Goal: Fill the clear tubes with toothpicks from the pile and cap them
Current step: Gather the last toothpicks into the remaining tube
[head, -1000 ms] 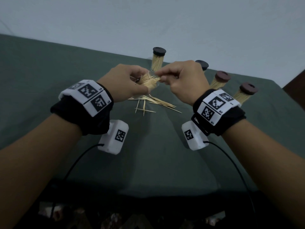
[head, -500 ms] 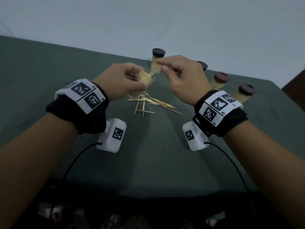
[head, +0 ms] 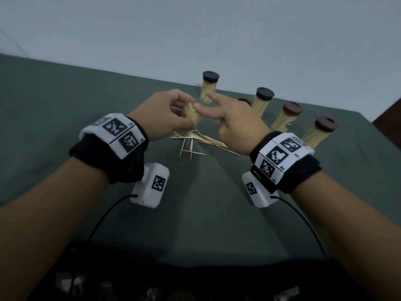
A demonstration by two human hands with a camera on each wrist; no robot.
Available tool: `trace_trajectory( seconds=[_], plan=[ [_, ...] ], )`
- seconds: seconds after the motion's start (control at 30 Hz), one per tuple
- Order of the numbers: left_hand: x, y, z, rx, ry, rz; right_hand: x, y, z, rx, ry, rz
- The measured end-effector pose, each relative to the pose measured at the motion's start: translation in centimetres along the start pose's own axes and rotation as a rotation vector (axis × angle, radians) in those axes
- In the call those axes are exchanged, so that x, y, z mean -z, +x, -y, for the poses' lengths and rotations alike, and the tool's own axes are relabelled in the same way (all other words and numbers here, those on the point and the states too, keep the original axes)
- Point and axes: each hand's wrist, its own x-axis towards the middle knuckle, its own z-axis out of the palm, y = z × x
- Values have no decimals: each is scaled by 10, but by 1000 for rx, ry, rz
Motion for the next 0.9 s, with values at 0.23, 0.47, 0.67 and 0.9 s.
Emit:
trace_trajectory(
  seconds=[0.23, 0.47, 0.67, 0.9],
  plan=[
    [14, 2, 4, 24, 29, -56, -4, 2, 1, 25, 205, -240],
    [30, 4, 12, 69, 10, -156, -18, 13, 8, -36, 13, 270],
    [34, 4, 11, 87, 15, -193, -29, 52, 14, -109, -148, 339],
    [33, 4, 13, 106, 92, -191, -38, 63, 7, -109, -108, 356]
  ],
)
